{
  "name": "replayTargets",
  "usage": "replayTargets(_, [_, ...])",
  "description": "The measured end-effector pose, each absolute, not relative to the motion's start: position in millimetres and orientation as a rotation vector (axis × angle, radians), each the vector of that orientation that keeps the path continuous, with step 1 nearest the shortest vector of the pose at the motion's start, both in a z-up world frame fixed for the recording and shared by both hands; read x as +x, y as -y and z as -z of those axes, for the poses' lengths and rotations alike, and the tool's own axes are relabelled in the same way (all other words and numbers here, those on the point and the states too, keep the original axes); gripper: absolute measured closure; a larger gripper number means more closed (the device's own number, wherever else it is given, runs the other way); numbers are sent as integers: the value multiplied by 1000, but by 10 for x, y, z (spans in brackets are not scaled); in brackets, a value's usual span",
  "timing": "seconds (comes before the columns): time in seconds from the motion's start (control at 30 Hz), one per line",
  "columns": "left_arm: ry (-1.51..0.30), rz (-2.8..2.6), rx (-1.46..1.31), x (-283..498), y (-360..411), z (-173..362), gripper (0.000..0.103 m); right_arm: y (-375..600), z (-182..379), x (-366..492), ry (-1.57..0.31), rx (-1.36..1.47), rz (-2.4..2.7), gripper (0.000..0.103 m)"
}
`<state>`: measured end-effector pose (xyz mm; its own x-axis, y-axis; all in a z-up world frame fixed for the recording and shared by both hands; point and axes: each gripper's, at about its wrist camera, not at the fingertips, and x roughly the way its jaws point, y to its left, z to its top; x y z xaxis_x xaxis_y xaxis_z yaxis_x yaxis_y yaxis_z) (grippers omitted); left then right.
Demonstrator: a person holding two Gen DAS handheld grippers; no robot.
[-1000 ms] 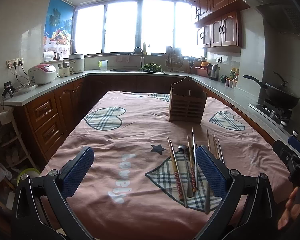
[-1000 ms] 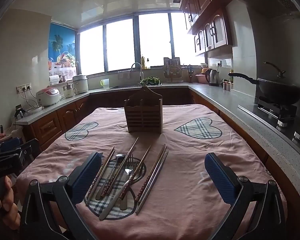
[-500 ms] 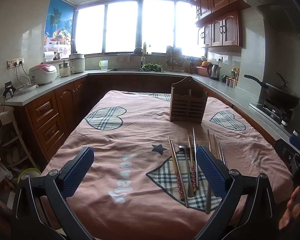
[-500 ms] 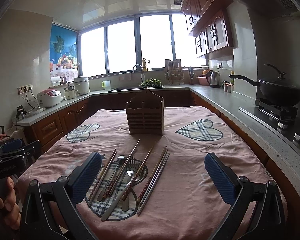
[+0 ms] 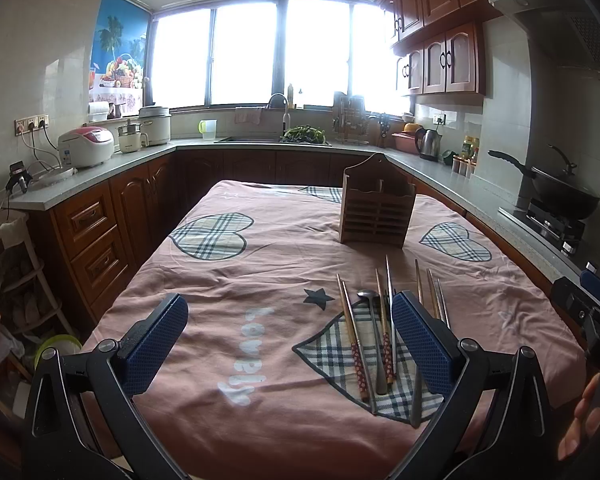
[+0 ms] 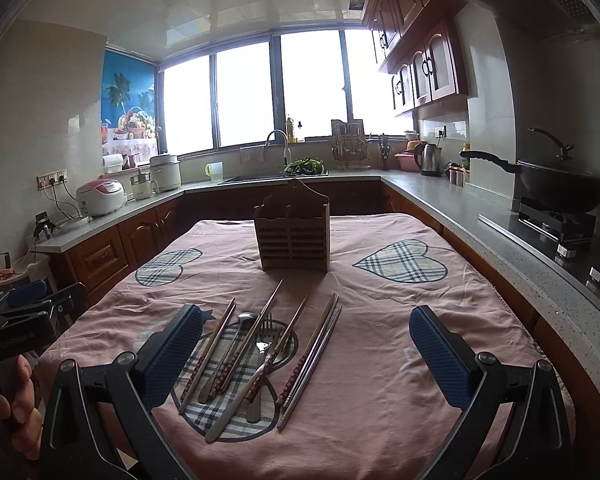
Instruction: Organize utensils
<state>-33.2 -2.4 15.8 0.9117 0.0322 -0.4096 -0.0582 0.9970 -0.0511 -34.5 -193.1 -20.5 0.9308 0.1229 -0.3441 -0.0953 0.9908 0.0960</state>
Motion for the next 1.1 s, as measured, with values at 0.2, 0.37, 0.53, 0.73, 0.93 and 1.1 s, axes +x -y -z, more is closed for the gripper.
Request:
replayTargets(0.2, [-420, -48, -63, -337, 26, -157, 0, 1927, 208, -339, -357, 79, -113, 0])
replayTargets(0.37, [-423, -47, -64, -335, 19, -156, 0, 1915, 214, -333, -360, 79, -115, 0])
replayTargets(0.53, [-424, -47, -63, -332, 19, -153, 0, 1908, 213, -325, -358, 78, -116, 0])
replayTargets(0.73, [-429, -46, -66, -318, 9, -140, 0, 1893, 222, -313, -364, 76, -116, 0])
replayTargets(0.93, [-460, -38, -78, -222, -17, -87, 0, 1923, 250, -269, -374, 81, -127, 0])
replayTargets(1.1, [-514, -12, -100, -42, -44, -32, 0, 2002, 289, -156, -402, 112, -151, 0])
